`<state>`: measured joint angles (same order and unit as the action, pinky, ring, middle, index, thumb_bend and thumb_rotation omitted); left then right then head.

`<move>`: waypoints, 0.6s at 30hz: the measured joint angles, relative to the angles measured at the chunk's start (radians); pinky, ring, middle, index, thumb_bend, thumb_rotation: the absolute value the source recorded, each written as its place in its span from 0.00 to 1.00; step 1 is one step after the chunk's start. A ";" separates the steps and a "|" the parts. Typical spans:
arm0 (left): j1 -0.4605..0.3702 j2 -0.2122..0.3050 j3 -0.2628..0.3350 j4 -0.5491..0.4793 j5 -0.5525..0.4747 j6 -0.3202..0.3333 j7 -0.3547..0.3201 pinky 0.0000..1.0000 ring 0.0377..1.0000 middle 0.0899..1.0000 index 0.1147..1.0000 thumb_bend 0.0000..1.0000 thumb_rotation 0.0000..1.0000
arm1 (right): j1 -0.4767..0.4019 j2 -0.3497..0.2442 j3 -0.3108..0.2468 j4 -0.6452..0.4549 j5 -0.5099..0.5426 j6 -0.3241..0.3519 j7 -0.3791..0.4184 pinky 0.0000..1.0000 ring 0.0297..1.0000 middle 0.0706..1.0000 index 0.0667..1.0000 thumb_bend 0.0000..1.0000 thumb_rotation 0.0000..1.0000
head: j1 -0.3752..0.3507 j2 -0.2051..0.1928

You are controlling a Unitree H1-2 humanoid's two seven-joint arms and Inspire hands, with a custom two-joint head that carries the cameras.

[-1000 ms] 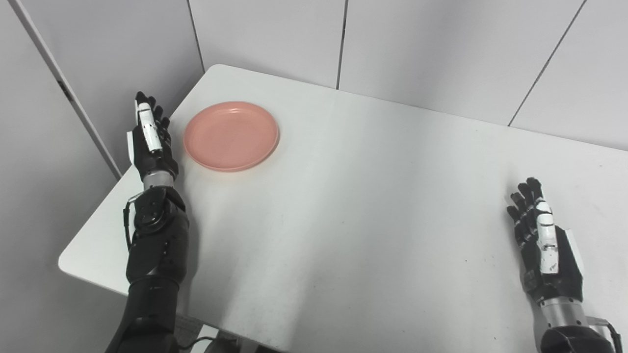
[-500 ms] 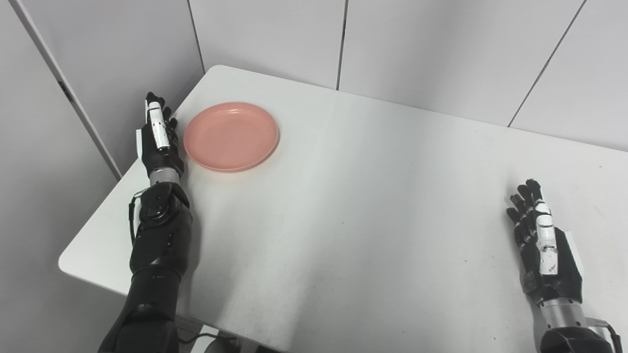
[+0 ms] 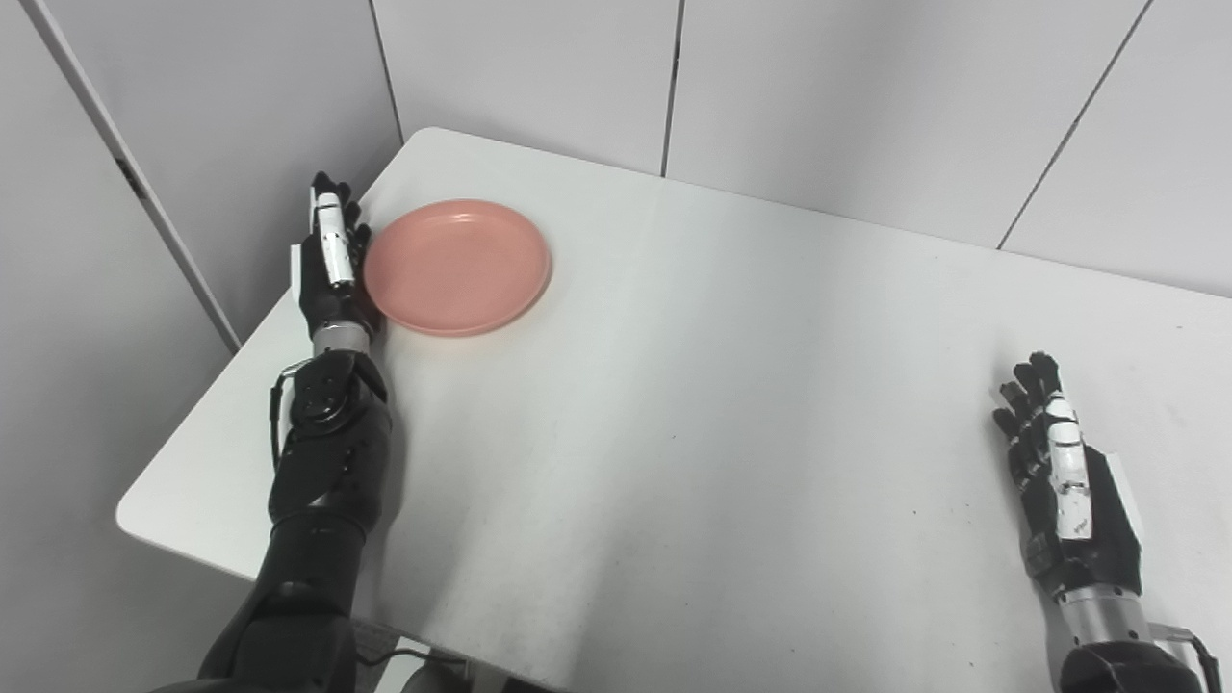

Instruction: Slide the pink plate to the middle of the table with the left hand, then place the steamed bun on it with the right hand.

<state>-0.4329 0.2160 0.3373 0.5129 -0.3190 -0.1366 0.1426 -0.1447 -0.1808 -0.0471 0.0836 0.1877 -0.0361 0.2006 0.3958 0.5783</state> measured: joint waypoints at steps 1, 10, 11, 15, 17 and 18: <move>-0.004 -0.004 -0.006 0.004 0.001 0.000 -0.001 1.00 0.99 0.97 0.99 0.38 1.00 | 0.000 0.000 0.000 0.000 0.000 0.000 0.000 1.00 1.00 1.00 1.00 0.10 1.00 | -0.006 0.000; -0.023 -0.023 -0.063 0.024 0.039 0.006 -0.029 1.00 0.97 0.95 0.98 0.40 1.00 | 0.002 0.008 0.003 -0.002 -0.017 0.000 -0.003 1.00 1.00 1.00 1.00 0.13 1.00 | -0.032 0.005; -0.023 -0.023 -0.067 0.023 0.042 0.009 -0.030 1.00 0.97 0.95 0.98 0.40 1.00 | 0.003 0.008 0.003 -0.002 -0.019 0.000 -0.004 1.00 1.00 1.00 1.00 0.13 1.00 | -0.043 0.006; -0.023 -0.020 -0.096 0.020 0.069 0.023 -0.039 1.00 0.97 0.95 0.98 0.41 1.00 | 0.006 0.011 0.004 -0.005 -0.030 0.000 -0.008 1.00 1.00 1.00 1.00 0.14 1.00 | -0.067 0.006; -0.023 -0.021 -0.110 0.014 0.078 0.032 -0.046 1.00 0.97 0.96 0.98 0.41 1.00 | 0.007 0.015 0.004 -0.003 -0.038 0.000 -0.009 1.00 1.00 1.00 1.00 0.14 1.00 | -0.080 0.006; -0.022 -0.022 -0.113 0.011 0.083 0.033 -0.048 1.00 0.97 0.96 0.98 0.41 1.00 | 0.007 0.017 0.004 -0.003 -0.040 0.000 -0.009 1.00 1.00 1.00 1.00 0.15 1.00 | -0.092 0.005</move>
<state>-0.4545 0.1939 0.2245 0.5237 -0.2360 -0.1032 0.0941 -0.1376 -0.1640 -0.0435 0.0803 0.1478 -0.0363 0.1912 0.3039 0.5829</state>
